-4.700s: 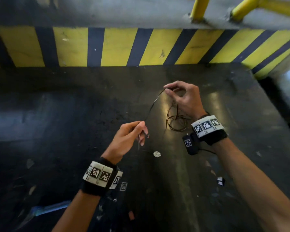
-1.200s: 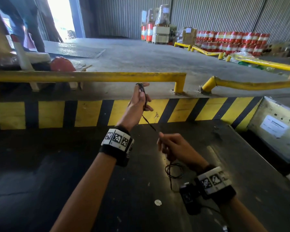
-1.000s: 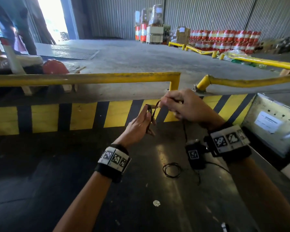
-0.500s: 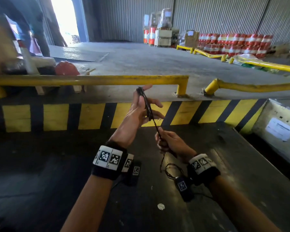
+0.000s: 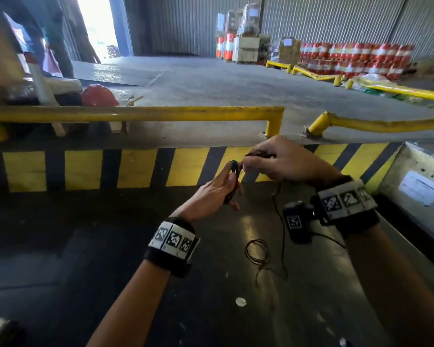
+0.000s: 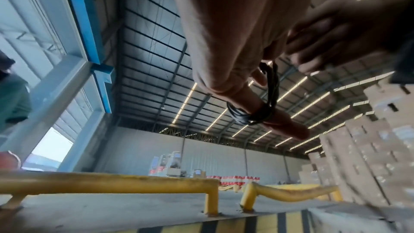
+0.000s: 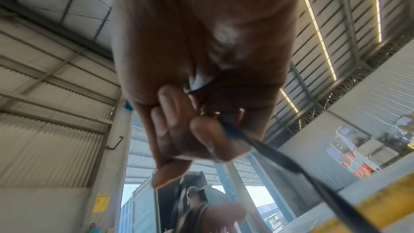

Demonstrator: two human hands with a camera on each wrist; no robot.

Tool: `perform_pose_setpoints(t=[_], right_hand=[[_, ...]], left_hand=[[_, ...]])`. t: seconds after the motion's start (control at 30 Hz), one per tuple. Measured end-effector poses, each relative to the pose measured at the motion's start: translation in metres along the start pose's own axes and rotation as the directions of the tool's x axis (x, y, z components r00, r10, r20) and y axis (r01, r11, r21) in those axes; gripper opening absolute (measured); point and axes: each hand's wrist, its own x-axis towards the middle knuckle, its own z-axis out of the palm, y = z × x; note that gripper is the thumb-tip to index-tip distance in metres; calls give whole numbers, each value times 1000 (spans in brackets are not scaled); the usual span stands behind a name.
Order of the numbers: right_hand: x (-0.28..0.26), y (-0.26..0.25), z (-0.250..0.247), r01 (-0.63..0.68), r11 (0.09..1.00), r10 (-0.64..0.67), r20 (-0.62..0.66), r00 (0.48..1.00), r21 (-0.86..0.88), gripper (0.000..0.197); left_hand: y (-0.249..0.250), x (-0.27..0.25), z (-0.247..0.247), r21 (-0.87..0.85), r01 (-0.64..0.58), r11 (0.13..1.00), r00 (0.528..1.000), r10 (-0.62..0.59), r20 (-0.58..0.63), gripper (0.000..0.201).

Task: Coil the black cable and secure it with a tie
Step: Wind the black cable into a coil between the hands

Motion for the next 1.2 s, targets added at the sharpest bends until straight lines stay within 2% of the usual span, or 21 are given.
perform_pose_setpoints(t=[0.1, 0.17, 0.3, 0.37, 0.4, 0.47, 0.53, 0.6, 0.67, 0.73, 0.83, 0.9, 1.0, 1.03, 1.1, 1.13, 1.2], right_hand=[[22, 10, -21, 12, 1000, -12, 17, 1000, 2, 25], [33, 22, -24, 2, 999, -4, 30, 1000, 54, 31], [37, 63, 13, -79, 972, 85, -17, 996, 223, 25], [31, 91, 51, -123, 944, 153, -76, 985, 307, 32], [26, 104, 74, -143, 904, 186, -70, 980, 403, 45], [10, 114, 119, -195, 739, 230, 30, 973, 645, 60], [-13, 101, 152, -212, 599, 199, 112, 974, 772, 47], [-34, 79, 166, -218, 560, 168, 148, 975, 800, 40], [-48, 59, 162, -206, 611, 122, 166, 978, 764, 42], [-56, 43, 141, -173, 718, 84, 162, 983, 674, 42], [-60, 18, 94, -68, 883, 30, 89, 996, 465, 26], [-55, 5, 61, 20, 964, -25, 13, 1000, 266, 24], [-34, -8, 24, 103, 995, -100, -118, 988, 15, 21], [-26, -10, 14, 111, 994, -113, -156, 981, -24, 21], [-10, -11, -1, 114, 991, -125, -199, 972, -65, 25], [-3, -8, -5, 113, 991, -127, -210, 969, -78, 28], [9, -1, -7, 107, 993, -115, -218, 969, -48, 31]], left_hand=[[8, -13, 16, -147, -4, 989, 993, 22, 119, 40], [15, -20, 22, -207, -15, 978, 988, 46, 145, 37], [35, -31, 20, -350, -71, 934, 989, 113, 100, 34], [45, -32, 12, -434, -128, 892, 987, 156, 29, 36], [48, -29, 7, -432, -165, 887, 985, 172, -22, 37], [54, -21, -6, -353, -221, 909, 974, 184, -135, 39], [58, -10, -21, -284, -226, 932, 960, 163, -230, 40], [56, 3, -31, -243, -208, 947, 944, 129, -305, 40], [44, 13, -36, -156, -181, 971, 923, 113, -367, 38], [26, 19, -38, 7, -111, 994, 916, 105, -387, 33], [1, 13, -33, 168, 40, 985, 945, 17, -328, 29], [-7, 3, -18, 184, 105, 977, 957, -49, -286, 38], [-9, -12, 9, 275, 135, 952, 980, -88, -178, 64], [-6, -18, 16, 212, 114, 970, 990, -92, -110, 66], [-1, -29, 25, -40, 54, 998, 998, -55, -10, 51], [6, -34, 27, -156, 39, 987, 999, -35, 27, 43], [21, -43, 29, -269, 23, 963, 998, -5, 66, 37]])
